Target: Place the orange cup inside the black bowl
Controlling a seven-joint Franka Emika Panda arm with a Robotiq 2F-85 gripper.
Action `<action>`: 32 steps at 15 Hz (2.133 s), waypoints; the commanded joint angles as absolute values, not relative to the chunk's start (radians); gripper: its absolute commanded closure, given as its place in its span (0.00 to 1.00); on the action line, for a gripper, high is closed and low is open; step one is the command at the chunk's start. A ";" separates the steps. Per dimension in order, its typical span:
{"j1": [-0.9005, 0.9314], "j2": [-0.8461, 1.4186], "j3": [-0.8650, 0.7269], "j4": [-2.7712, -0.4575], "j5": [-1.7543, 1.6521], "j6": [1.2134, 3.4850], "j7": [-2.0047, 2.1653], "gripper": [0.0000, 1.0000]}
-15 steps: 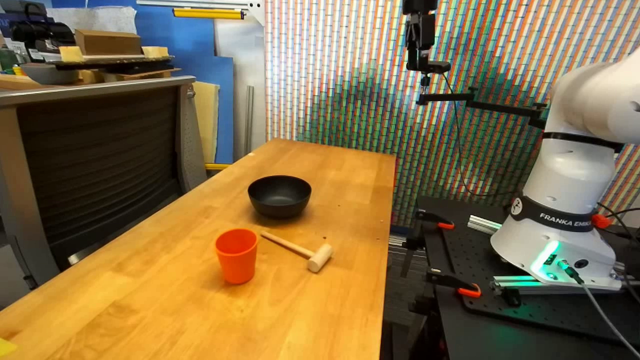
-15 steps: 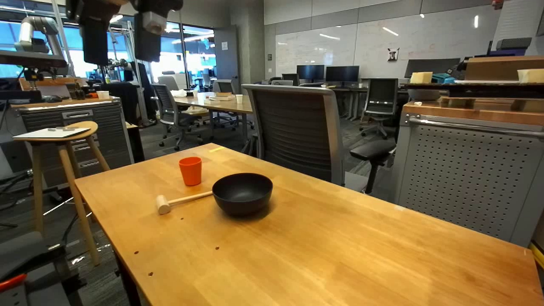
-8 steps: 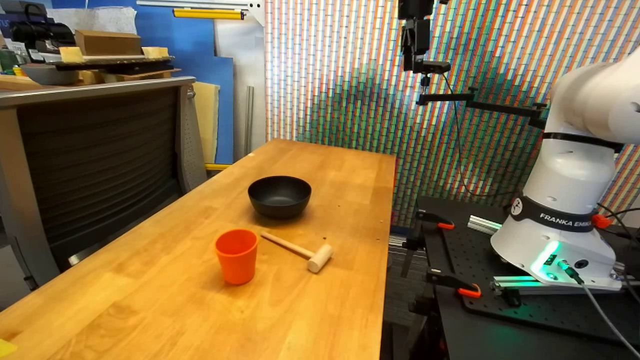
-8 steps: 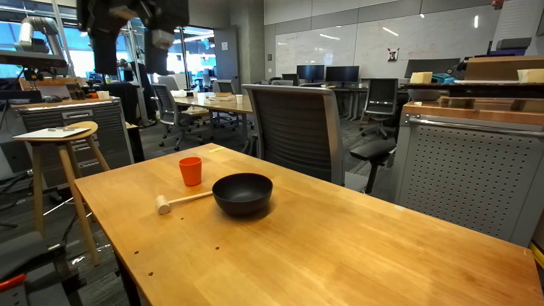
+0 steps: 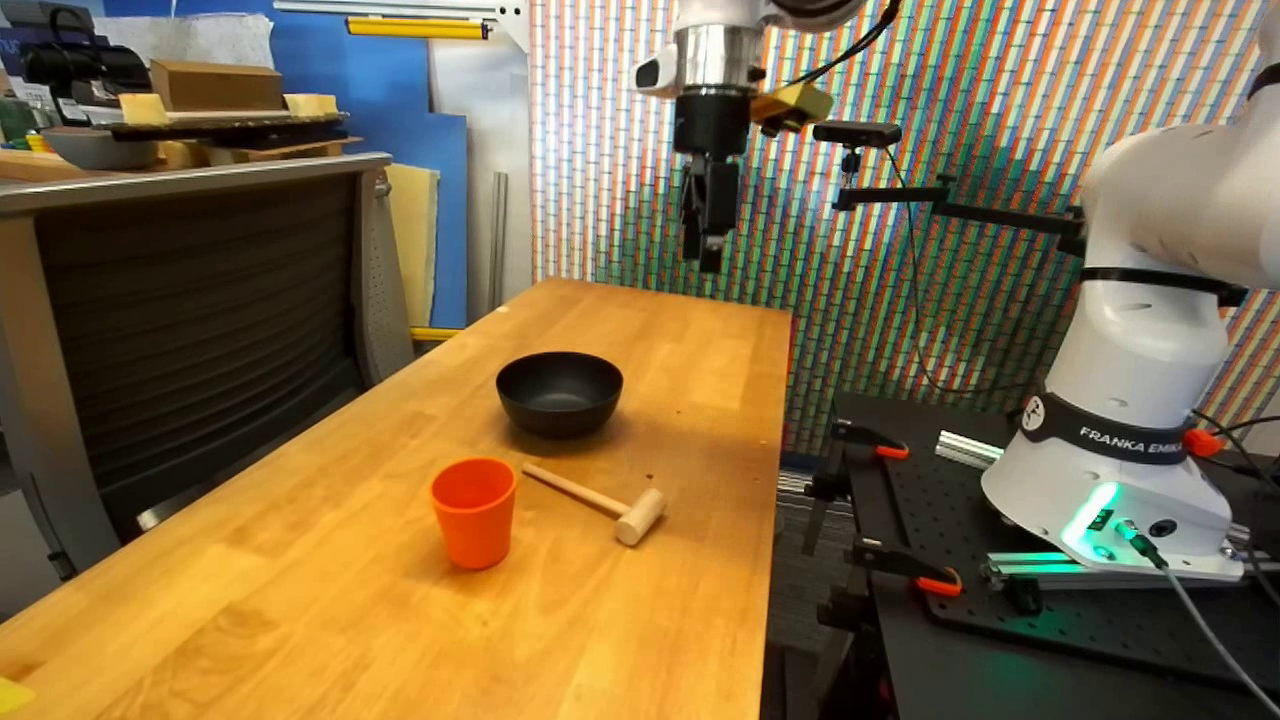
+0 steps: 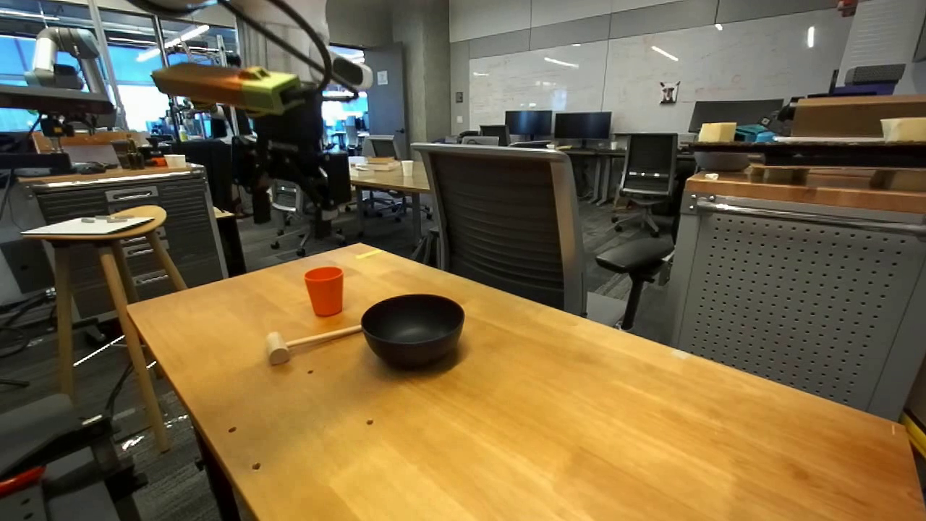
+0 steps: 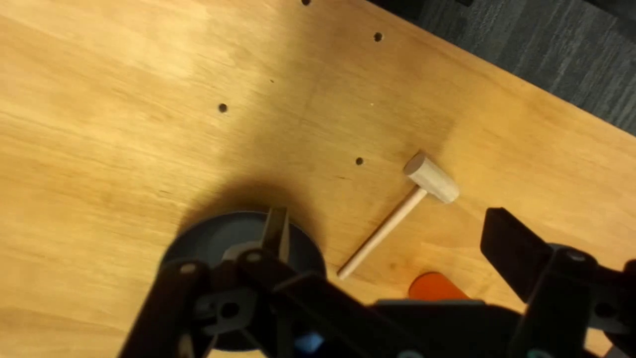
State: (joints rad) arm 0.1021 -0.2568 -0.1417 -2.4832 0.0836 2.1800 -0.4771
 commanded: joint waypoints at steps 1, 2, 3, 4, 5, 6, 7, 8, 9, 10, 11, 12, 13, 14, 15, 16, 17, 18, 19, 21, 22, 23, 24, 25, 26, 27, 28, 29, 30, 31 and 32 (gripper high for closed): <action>0.163 -0.085 -0.056 -2.451 0.187 2.312 -0.524 0.00; 0.175 -0.039 -0.024 -2.440 0.200 2.340 -0.529 0.00; 0.182 0.008 0.004 -2.426 0.205 2.369 -0.534 0.00; 0.187 0.053 0.036 -2.410 0.205 2.390 -0.533 0.00; 0.188 0.094 0.064 -2.391 0.196 2.409 -0.530 0.00; 0.186 0.133 0.091 -2.371 0.181 2.425 -0.522 0.00; 0.183 0.174 0.114 -2.344 0.167 2.435 -0.516 0.00; 0.182 0.214 0.137 -2.315 0.151 2.443 -0.507 0.00; 0.181 0.245 0.156 -2.287 0.134 2.443 -0.500 0.00; 0.183 0.276 0.170 -2.259 0.105 2.450 -0.489 0.00; 0.185 0.303 0.183 -2.227 0.081 2.445 -0.484 0.00; 0.190 0.327 0.190 -2.202 0.045 2.450 -0.475 0.00; 0.195 0.344 0.198 -2.175 0.011 2.450 -0.468 0.00; 0.200 0.364 0.202 -2.150 -0.026 2.454 -0.461 0.00; 0.203 0.378 0.208 -2.126 -0.052 2.452 -0.459 0.00; 0.204 0.390 0.213 -2.103 -0.072 2.449 -0.458 0.00; 0.206 0.401 0.217 -2.084 -0.091 2.448 -0.457 0.00; 0.208 0.412 0.220 -2.066 -0.109 2.448 -0.459 0.00; 0.208 0.420 0.223 -2.053 -0.121 2.447 -0.462 0.00; 0.202 0.441 0.233 -2.033 -0.125 2.447 -0.473 0.00; 0.201 0.450 0.235 -2.028 -0.127 2.456 -0.473 0.00; 0.198 0.462 0.238 -2.023 -0.124 2.454 -0.478 0.00; 0.196 0.476 0.238 -2.017 -0.123 2.453 -0.481 0.10; 0.195 0.485 0.238 -2.017 -0.126 2.458 -0.483 0.26; 0.196 0.493 0.237 -2.019 -0.131 2.466 -0.483 0.32; 0.196 0.501 0.235 -2.022 -0.137 2.476 -0.482 0.42; 0.196 0.509 0.235 -2.022 -0.140 2.480 -0.482 0.50; 0.195 0.516 0.236 -2.020 -0.142 2.481 -0.482 0.59; 0.194 0.522 0.236 -2.019 -0.143 2.484 -0.482 0.65; 0.193 0.526 0.236 -2.020 -0.143 2.487 -0.483 0.72; 0.192 0.527 0.236 -2.020 -0.145 2.495 -0.483 0.81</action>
